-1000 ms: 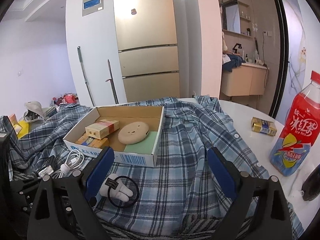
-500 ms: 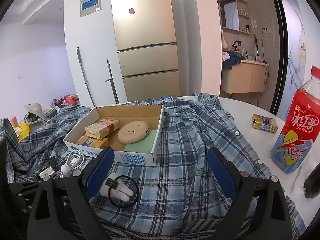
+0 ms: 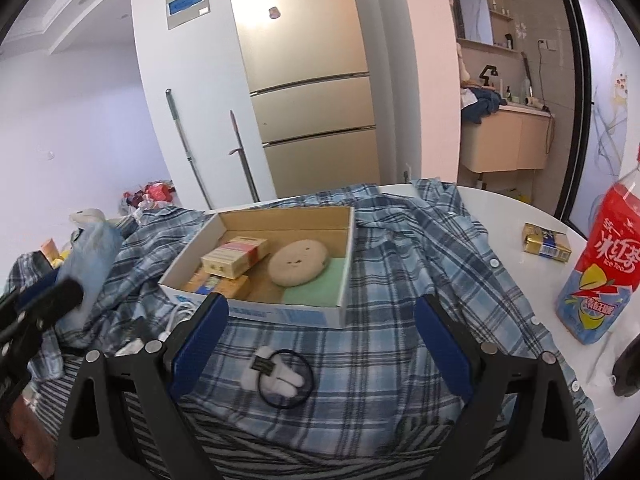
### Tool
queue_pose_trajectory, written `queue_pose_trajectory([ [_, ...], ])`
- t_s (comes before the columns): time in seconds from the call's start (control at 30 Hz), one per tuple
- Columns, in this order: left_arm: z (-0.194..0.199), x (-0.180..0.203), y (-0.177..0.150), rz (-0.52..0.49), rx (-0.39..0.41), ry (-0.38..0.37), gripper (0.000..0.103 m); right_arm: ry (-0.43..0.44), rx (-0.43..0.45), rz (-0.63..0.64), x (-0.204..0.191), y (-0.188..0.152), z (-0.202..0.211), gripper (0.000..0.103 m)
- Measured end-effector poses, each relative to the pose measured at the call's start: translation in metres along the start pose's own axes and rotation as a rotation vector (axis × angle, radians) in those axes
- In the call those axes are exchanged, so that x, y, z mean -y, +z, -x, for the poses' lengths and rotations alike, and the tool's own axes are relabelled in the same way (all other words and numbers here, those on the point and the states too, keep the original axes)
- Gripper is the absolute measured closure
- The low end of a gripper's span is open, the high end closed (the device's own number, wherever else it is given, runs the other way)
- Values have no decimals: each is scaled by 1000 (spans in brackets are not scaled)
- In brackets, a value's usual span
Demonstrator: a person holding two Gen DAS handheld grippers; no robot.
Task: Organize soft objects
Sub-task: 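Grasp the blue plastic bag with the left tool while the right tool grasps the white earphones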
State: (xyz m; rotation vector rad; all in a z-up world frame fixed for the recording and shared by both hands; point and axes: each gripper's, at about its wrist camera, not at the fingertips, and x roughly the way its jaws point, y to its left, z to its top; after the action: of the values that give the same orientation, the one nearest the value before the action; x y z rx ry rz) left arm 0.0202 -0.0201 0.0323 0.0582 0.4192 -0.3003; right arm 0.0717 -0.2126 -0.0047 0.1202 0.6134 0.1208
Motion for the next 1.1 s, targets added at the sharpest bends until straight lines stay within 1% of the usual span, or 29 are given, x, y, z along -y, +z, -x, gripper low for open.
queue_pose_trajectory([
  [0.13, -6, -12, -7, 31, 70, 7, 75, 7, -10, 6, -13, 5, -5, 10],
  [0.2, -7, -17, -18, 50, 125, 29, 75, 9, -18, 14, -18, 2, -12, 10],
  [0.27, -10, -16, -31, 18, 159, 59, 75, 4, -37, 31, -23, -5, -22, 10],
  [0.3, -12, -15, -36, 6, 158, 65, 75, 3, -50, 43, -26, -9, -28, 11],
  [0.37, -19, -18, -38, 13, 129, 59, 75, -4, -71, 65, -29, -17, -38, 13],
  [0.47, -26, -26, -39, 48, 100, 73, 75, -5, -115, 87, -33, -28, -50, 16],
  [0.53, -31, -33, -41, 77, 75, 80, 75, 0, -142, 102, -34, -33, -55, 16],
  [0.67, -35, -39, -43, 107, 55, 93, 75, 16, -203, 132, -39, -41, -67, 17],
  [0.73, -37, -39, -44, 103, 44, 106, 75, 28, -255, 161, -45, -46, -75, 17],
  [0.8, -36, -39, -45, 100, 52, 99, 75, 8, -266, 185, -49, -48, -78, 18],
  [0.9, -34, -37, -45, 93, 56, 95, 75, -14, -239, 187, -50, -47, -73, 23],
  [1.0, -35, -37, -45, 97, 54, 89, 75, 1, -274, 183, -49, -48, -78, 31],
  [1.07, -36, -36, -45, 98, 47, 87, 75, -4, -294, 197, -51, -50, -82, 41],
  [1.1, -37, -37, -45, 99, 43, 86, 75, -3, -304, 205, -53, -51, -84, 42],
])
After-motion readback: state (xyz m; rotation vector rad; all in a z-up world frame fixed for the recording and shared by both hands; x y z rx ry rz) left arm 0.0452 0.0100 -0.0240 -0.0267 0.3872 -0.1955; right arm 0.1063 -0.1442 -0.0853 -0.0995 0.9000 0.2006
